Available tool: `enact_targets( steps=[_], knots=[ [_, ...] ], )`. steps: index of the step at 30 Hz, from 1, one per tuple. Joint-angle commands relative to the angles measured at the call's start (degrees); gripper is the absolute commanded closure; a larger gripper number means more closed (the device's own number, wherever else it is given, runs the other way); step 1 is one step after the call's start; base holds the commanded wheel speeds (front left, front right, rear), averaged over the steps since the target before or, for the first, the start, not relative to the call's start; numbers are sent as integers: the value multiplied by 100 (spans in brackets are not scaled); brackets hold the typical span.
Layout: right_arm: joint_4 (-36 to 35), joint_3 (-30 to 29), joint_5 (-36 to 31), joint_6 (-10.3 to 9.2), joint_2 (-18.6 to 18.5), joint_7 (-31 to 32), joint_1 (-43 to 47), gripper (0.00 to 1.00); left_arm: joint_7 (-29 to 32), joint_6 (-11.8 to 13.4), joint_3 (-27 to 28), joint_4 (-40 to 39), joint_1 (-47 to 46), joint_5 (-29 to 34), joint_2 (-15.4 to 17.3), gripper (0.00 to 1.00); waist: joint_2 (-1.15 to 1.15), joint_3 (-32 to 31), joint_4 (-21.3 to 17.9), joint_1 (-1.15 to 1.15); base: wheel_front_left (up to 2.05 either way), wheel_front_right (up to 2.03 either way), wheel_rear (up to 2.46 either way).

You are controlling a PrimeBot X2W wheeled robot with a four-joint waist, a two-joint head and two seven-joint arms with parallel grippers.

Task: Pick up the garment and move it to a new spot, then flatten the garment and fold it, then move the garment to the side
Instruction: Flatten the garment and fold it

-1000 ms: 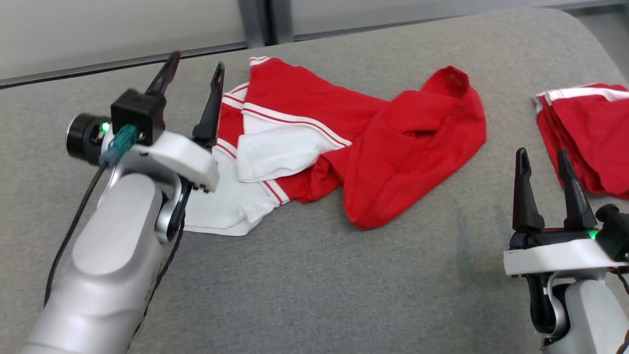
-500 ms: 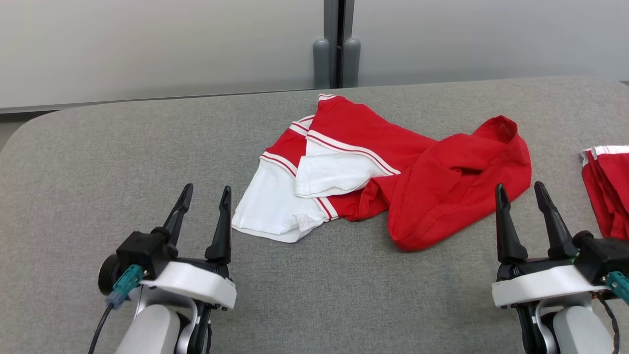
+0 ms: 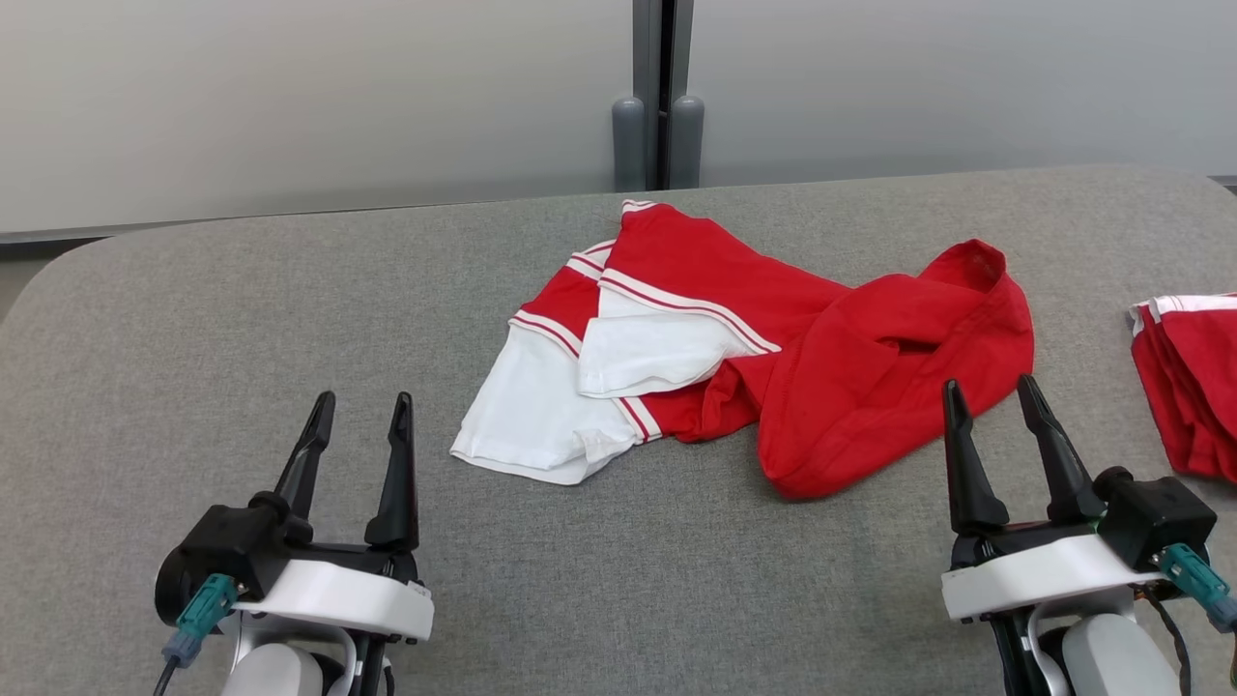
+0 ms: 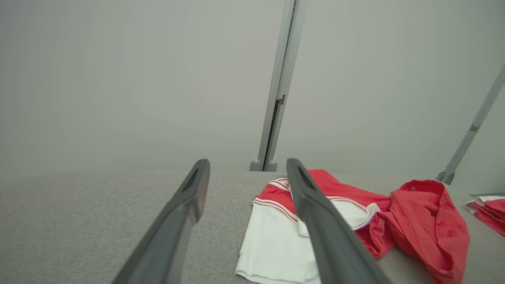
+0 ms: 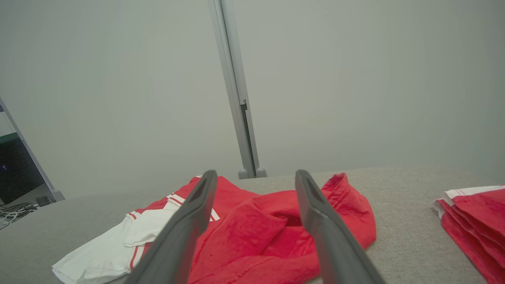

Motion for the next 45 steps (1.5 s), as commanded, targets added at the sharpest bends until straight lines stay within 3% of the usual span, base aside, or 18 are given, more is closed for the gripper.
enact_targets(
  steps=[1,13,14,21,33,44,45],
  knots=[
    [6,9,33,1,-22,-3,59,0,-8,-49,15,-25,85,0,10,0,0,-7,0,0,0,0,0],
    [3,8,76,1,15,-3,21,0,-8,58,-180,-11,46,-138,11,0,0,44,13,0,0,0,0],
    [-18,104,-238,1,-135,-3,-12,0,-8,59,-203,-1,25,-145,11,0,0,76,33,0,0,0,0],
    [62,859,-828,1,-470,-3,-353,0,-8,99,-394,54,-122,-222,10,0,0,286,223,0,0,0,0],
    [1494,2832,-1148,0,-1350,395,-2079,0,-8,319,-928,106,-382,-476,8,0,0,844,1064,0,0,0,0],
    [2712,3482,-1027,0,-1680,511,-2993,0,-8,443,-1130,59,-490,-672,8,0,0,1087,1553,0,0,0,0],
    [2789,3502,-995,0,-1676,512,-3043,5,-8,451,-1140,58,-472,-686,10,0,0,1092,1566,0,0,0,0]
  ],
)
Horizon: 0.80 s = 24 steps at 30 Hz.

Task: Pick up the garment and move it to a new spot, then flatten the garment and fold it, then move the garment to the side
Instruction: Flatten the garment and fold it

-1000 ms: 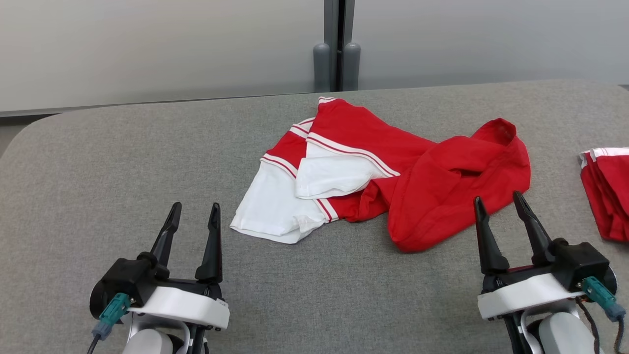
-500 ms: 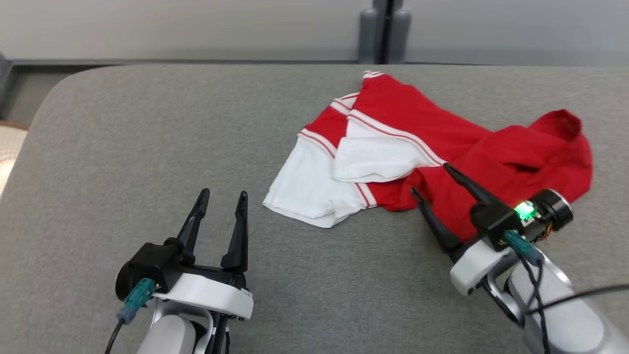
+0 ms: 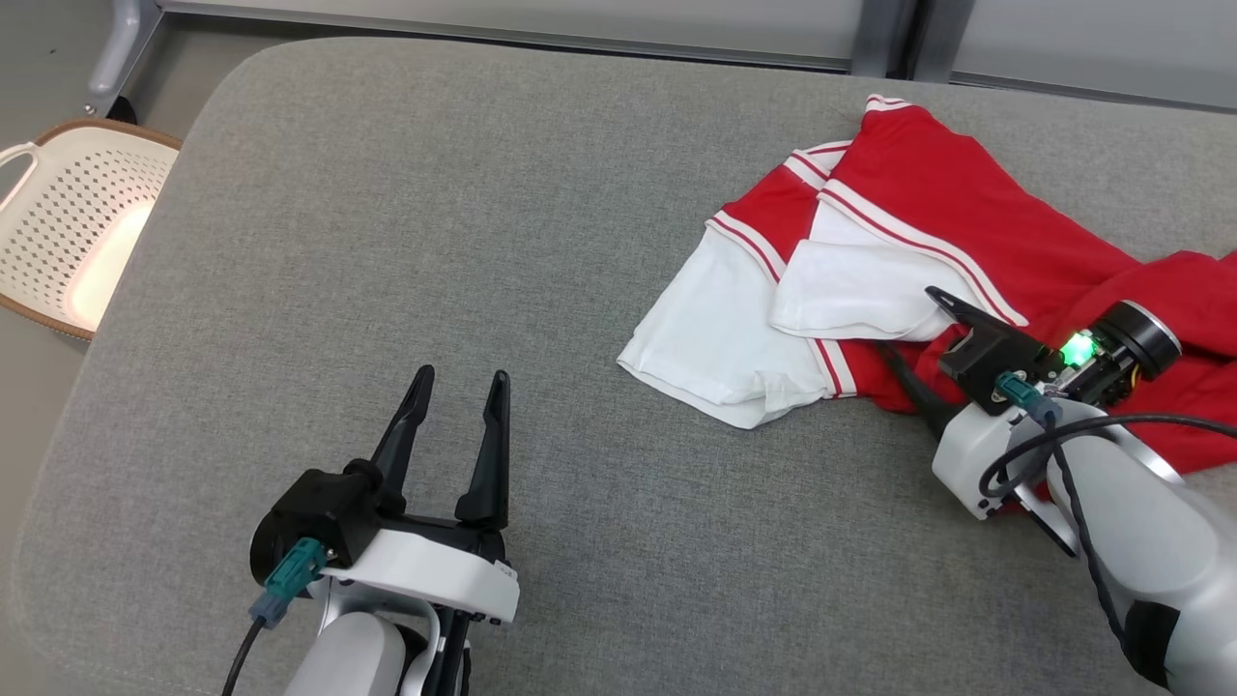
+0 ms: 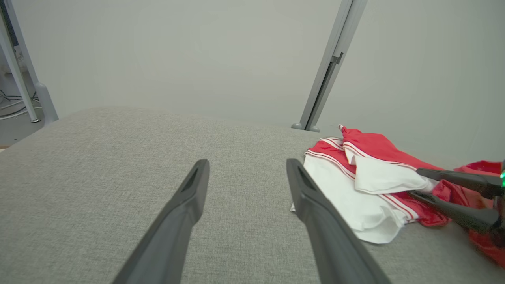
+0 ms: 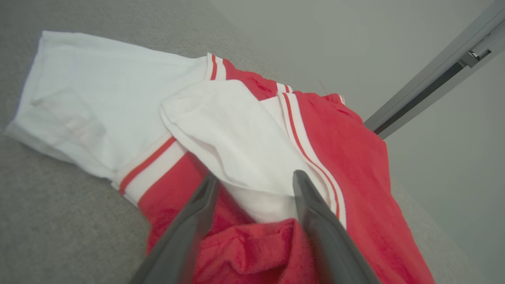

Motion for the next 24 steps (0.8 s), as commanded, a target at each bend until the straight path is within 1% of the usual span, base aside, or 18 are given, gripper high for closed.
enact_targets(
  steps=[1,2,8,11,13,16,18,21,23,24],
  knots=[
    [48,16,28,-1,-23,-37,-70,76,-8,31,-1,-15,-54,-54,17,0,0,24,27,0,0,0,0],
    [126,34,42,-1,-28,-29,-122,100,-8,38,-8,-18,-45,-52,17,0,0,30,35,0,0,0,0],
    [403,117,175,-1,-9,-123,-331,100,-8,55,12,14,-101,-89,18,0,0,36,22,0,0,0,0],
    [447,-5,358,-1,17,-194,-432,100,-8,63,32,13,-116,-69,18,0,0,14,-24,0,0,0,0],
    [426,-147,586,-1,65,-214,-487,100,-8,63,48,12,-115,-62,18,0,0,-1,-58,0,0,0,0],
    [337,-433,1202,-1,102,-75,-644,100,-8,50,45,13,-107,-64,18,0,0,-8,-97,0,0,0,0],
    [206,-533,1496,-1,-47,89,-856,100,-8,39,26,17,-111,-79,20,0,0,20,-110,0,0,0,0],
    [42,-524,1735,-1,-445,391,-1254,100,-8,17,-29,-1,-162,-103,17,0,0,128,-100,0,0,0,0],
    [22,-546,1855,-1,-797,605,-1625,100,-8,-1,-70,-16,-213,-121,21,0,0,228,-60,0,0,0,0],
    [64,-560,1866,-2,-1038,698,-1844,100,-8,-2,-114,-16,-252,-134,20,0,0,283,-15,0,0,0,0]
  ],
)
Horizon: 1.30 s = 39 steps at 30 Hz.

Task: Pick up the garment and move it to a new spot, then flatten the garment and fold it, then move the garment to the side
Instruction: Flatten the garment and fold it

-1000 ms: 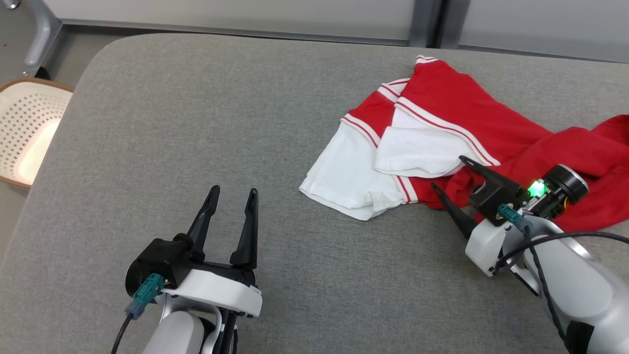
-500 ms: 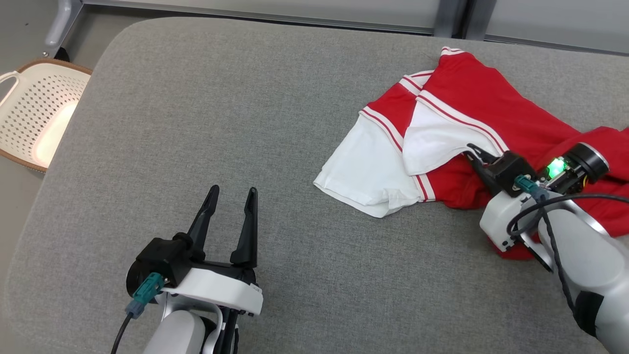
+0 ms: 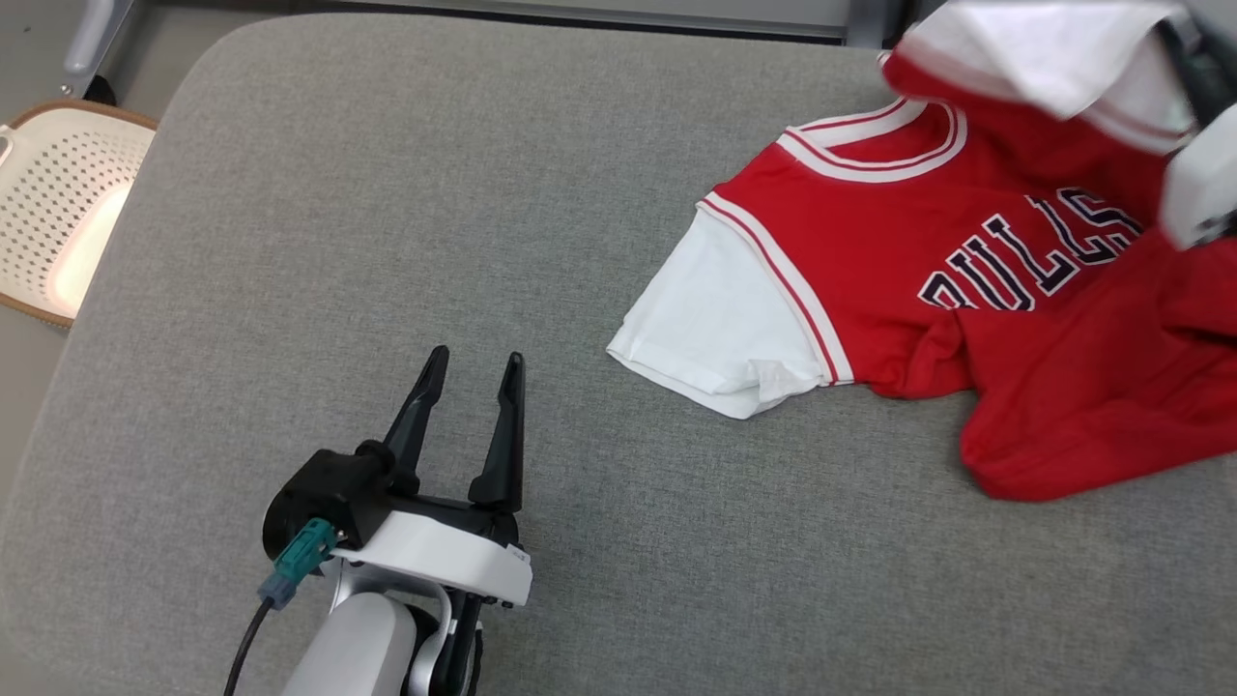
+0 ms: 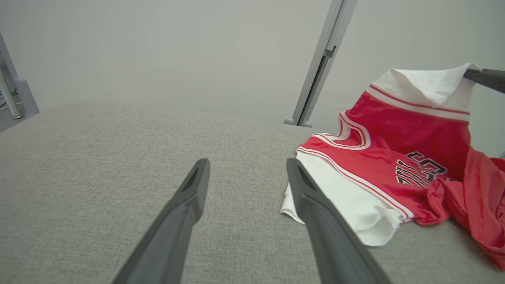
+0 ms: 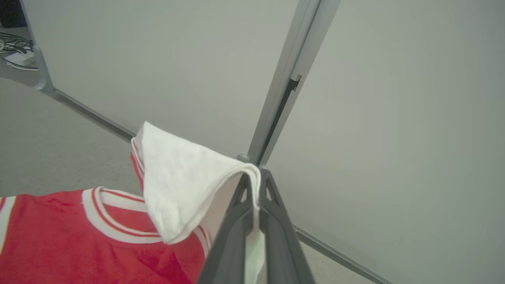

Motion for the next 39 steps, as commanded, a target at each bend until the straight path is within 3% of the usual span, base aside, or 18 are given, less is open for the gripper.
enact_targets(
  steps=[1,4,5,6,10,19,30,39],
  knots=[
    [109,-76,3,-2,-484,118,-460,100,-8,-29,-79,-10,-159,-54,21,0,0,157,134,0,0,0,0],
    [498,-379,-140,-1,-994,28,-1107,100,-8,-32,-243,-25,-274,-115,21,0,0,308,332,0,0,0,0],
    [681,-477,-223,-1,-1100,-11,-1280,64,-8,-11,-288,-43,-318,-144,20,0,0,356,394,0,0,0,0],
    [883,-567,-292,-1,-1167,3,-1430,0,-8,10,-316,-66,-352,-167,23,0,0,399,447,0,0,0,0],
    [1669,-882,-756,-1,-1334,31,-1976,0,-8,69,-388,-121,-374,-237,18,0,0,498,584,0,0,0,0],
    [2315,-935,-737,-6,-678,-181,-1771,0,-8,95,-245,-67,-298,-175,20,0,0,332,361,0,0,0,0],
    [1868,-667,-125,-5,183,-1014,-864,0,-8,-35,227,-32,-146,86,25,0,0,-488,-509,0,0,0,0],
    [670,-719,695,-5,391,-1175,698,0,-8,-170,645,-88,179,236,24,0,0,-1052,-1166,0,0,0,0]
  ],
)
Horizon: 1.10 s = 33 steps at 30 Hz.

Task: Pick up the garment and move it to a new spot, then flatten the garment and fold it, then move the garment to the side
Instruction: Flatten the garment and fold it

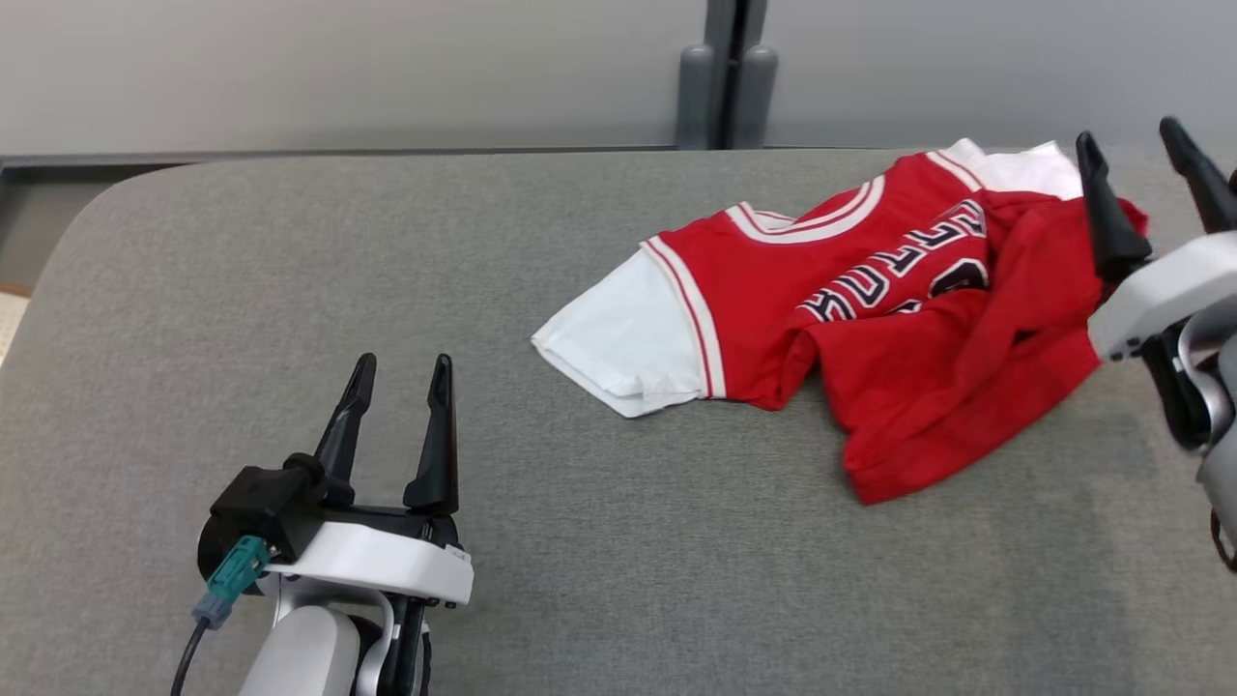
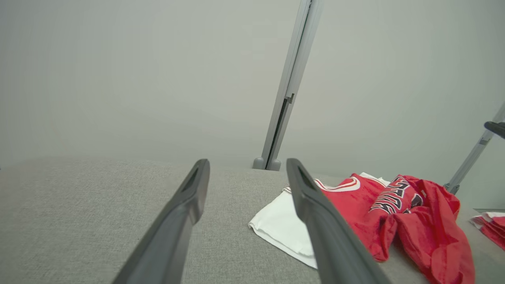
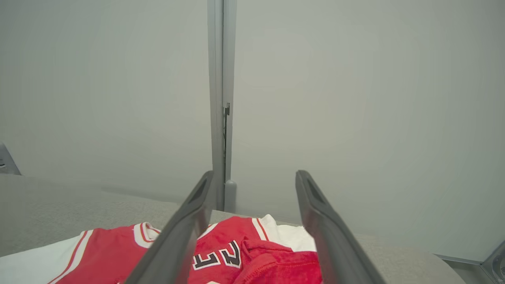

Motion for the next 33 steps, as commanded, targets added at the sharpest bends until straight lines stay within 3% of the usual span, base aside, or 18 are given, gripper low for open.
enact_targets(
  steps=[1,8,18,24,33],
  knots=[
    [-270,-82,54,-9,22,-40,319,0,-8,-37,61,-38,68,41,22,0,0,-205,-293,0,0,0,0],
    [-1721,-762,-233,-6,308,-40,1992,0,-8,-89,144,-43,154,99,23,0,0,-227,-574,0,0,0,0],
    [-2989,-1945,-987,-5,1387,-39,3876,0,-8,-87,122,-7,339,35,21,0,0,-260,-657,0,0,0,0],
    [-3142,-1869,-1262,-5,1578,-39,4043,0,-8,-120,88,39,319,47,21,0,0,-258,-610,0,0,0,0],
    [-3010,-1151,-1507,-6,1734,446,3876,0,-8,-102,7,57,233,-2,23,0,0,-126,-424,0,0,0,0]
  ],
)
